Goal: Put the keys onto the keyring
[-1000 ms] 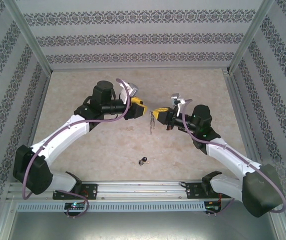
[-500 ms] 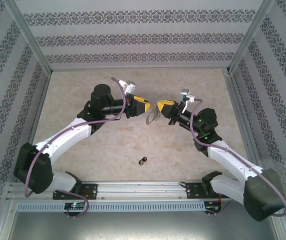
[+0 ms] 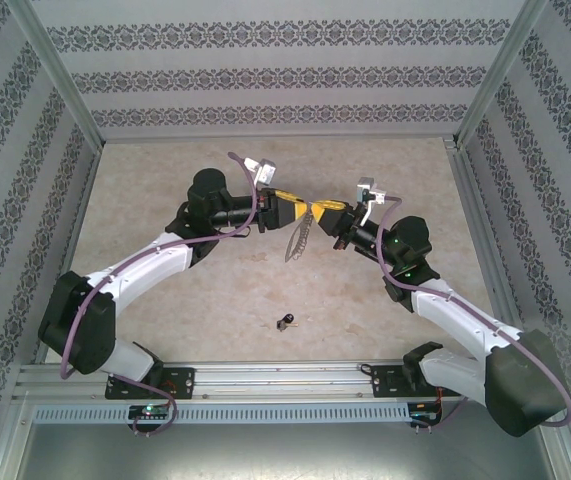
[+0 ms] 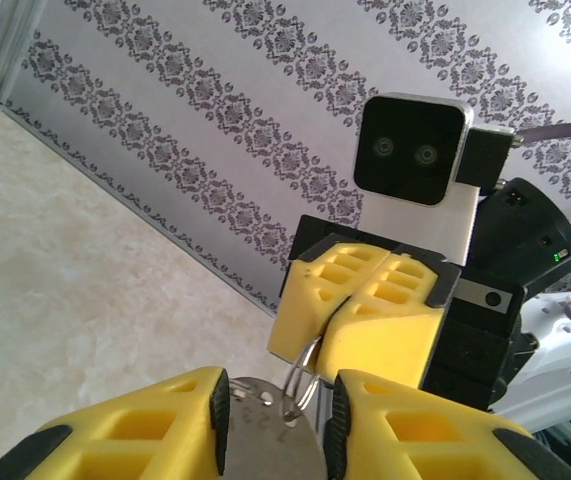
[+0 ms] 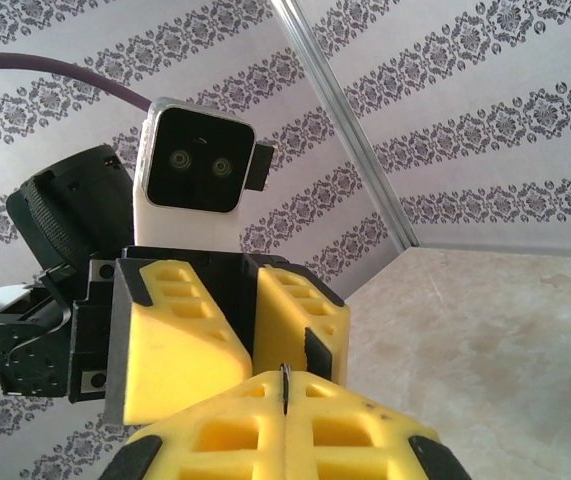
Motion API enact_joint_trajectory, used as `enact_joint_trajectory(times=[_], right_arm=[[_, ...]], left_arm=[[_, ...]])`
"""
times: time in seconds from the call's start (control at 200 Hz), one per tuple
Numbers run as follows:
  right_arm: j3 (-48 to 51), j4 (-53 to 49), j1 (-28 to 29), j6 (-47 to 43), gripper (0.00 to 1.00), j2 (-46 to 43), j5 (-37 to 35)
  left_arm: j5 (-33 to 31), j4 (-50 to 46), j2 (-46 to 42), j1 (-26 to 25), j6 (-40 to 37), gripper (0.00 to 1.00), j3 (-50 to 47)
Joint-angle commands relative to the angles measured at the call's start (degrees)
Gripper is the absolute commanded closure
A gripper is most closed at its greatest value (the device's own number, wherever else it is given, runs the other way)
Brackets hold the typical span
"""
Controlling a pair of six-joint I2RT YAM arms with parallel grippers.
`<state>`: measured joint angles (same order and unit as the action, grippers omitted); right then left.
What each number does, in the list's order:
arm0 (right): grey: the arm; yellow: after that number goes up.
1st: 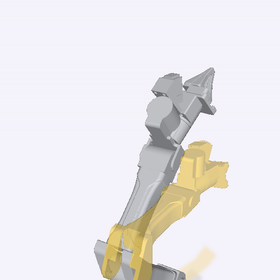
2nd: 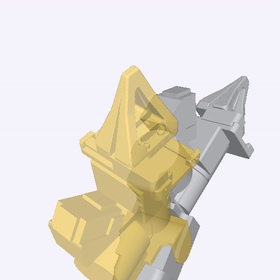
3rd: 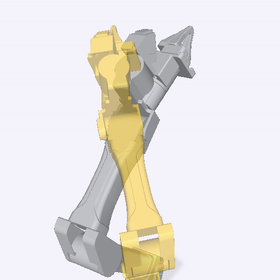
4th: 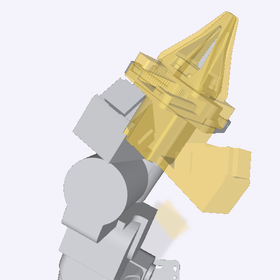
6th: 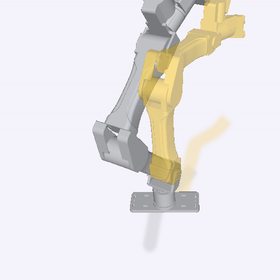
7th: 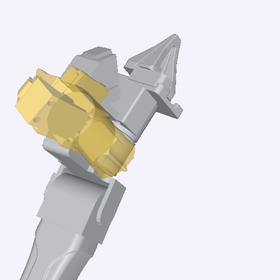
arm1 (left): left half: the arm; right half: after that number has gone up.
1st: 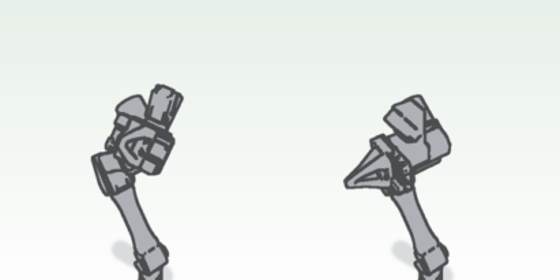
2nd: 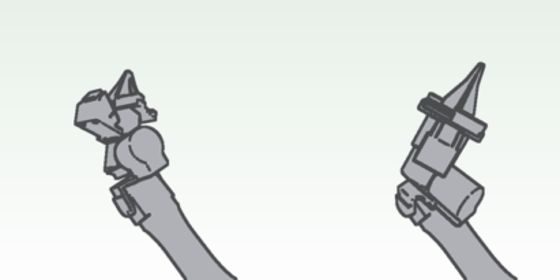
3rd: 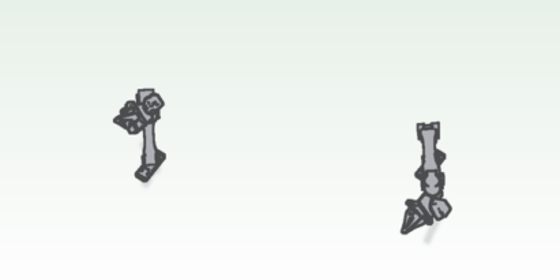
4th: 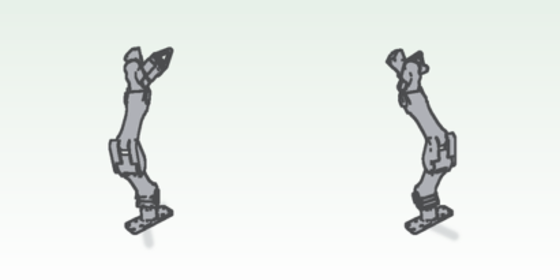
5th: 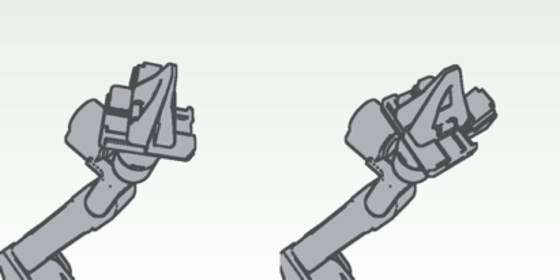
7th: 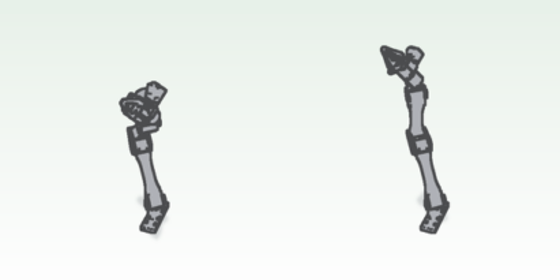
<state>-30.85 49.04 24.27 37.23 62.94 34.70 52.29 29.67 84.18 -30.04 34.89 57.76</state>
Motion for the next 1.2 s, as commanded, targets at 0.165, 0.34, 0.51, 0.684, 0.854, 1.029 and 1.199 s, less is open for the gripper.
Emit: enact_joint_trajectory(times=[0.165, 0.34, 0.51, 0.684, 0.854, 1.029, 1.199], right_arm=[[-1.36, 3.65, 0.69, 0.21, 1.0, 0.43, -0.24], [-1.05, 3.69, 0.71, 0.12, 1.0, 0.39, -0.49], [-1.07, 3.26, 0.71, -0.05, 1.0, 0.2, -0.53], [-1.05, 3.2, 0.69, 0.01, 1.0, 0.34, -0.54], [-0.97, 2.7, 0.6, -0.22, 1.0, 0.26, -0.54], [-0.59, 0.88, -0.38, -0.32, 0.7, -0.76, -0.82], [1.63, -2.31, -3.91, -0.29, 0.57, -5.4, -0.7]], left_arm=[[2.38, 5.58, 0.68, -1.24, 1.71, 0.72, 0.67], [2.71, 7.07, 0.98, -1.51, 2.32, 0.78, 0.19], [2.97, 7.72, 1.07, -1.69, 2.33, 0.86, -0.1], [3.38, 9.61, 1.34, -2.04, 2.8, 1.0, -0.35], [3.78, 12.71, 1.26, -2.21, 3.07, 1.0, -1.14], [2.67, 10.18, 0.23, -2.26, 0.26, 1.0, -1.34], [2.24, -0.32, -1.55, -2.21, -8.4, 1.0, -0.07]])
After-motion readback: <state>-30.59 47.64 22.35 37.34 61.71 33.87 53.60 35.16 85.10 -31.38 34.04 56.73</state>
